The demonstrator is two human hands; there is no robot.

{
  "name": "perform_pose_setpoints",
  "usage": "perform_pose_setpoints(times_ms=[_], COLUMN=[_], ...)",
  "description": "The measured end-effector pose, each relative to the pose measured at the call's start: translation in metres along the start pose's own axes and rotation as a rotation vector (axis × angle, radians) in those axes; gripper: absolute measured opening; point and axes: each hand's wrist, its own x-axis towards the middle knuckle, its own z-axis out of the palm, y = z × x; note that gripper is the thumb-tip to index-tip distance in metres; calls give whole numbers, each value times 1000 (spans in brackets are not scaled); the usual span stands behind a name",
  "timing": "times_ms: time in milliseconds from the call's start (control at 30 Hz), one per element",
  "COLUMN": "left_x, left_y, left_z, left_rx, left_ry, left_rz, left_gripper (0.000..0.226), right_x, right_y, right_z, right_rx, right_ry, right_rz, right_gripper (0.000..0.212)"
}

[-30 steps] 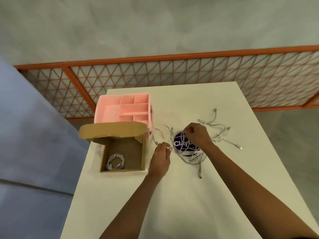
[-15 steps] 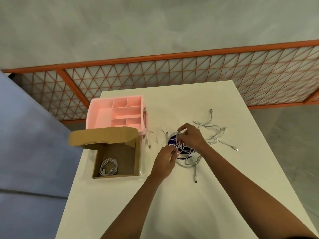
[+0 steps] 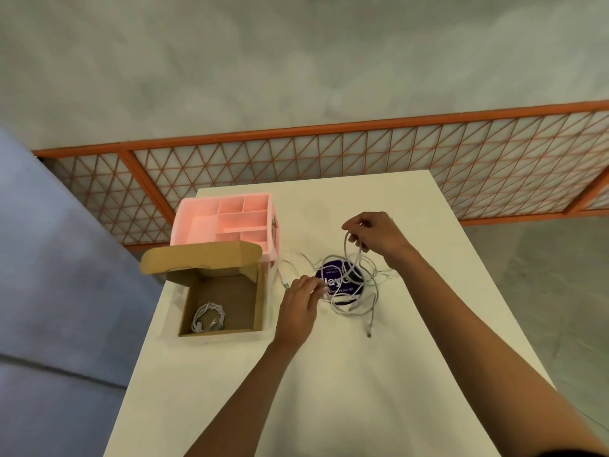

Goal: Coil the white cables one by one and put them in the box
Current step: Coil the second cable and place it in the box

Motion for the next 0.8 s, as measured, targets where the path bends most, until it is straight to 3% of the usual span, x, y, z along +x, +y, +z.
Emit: perform_pose_setpoints(times_ms=[200,367,500,633,800], left_x=[23,49,60,60,52], left_y=[40,87,117,132,118], left_z=[-36,-67,-82,-94,-97], left_rx=[-322,-492,-583,-653,-597], left_ry=[214,278,321,448,513], left_rz=[-91,-59,-17,-13,-52], left_gripper=[21,22,23,23,23], right_x=[-13,-26,-32,-34,-33], right_y=[10,30,42,63,55], right_z=[-11,1,22,34,30], right_rx=[0,-120,-191,-540,-370], right_ry=[-117,-265,-216,-198,-8], right_rz=[81,-20,-104,-80,-142], right_gripper=[27,15,5,32,19])
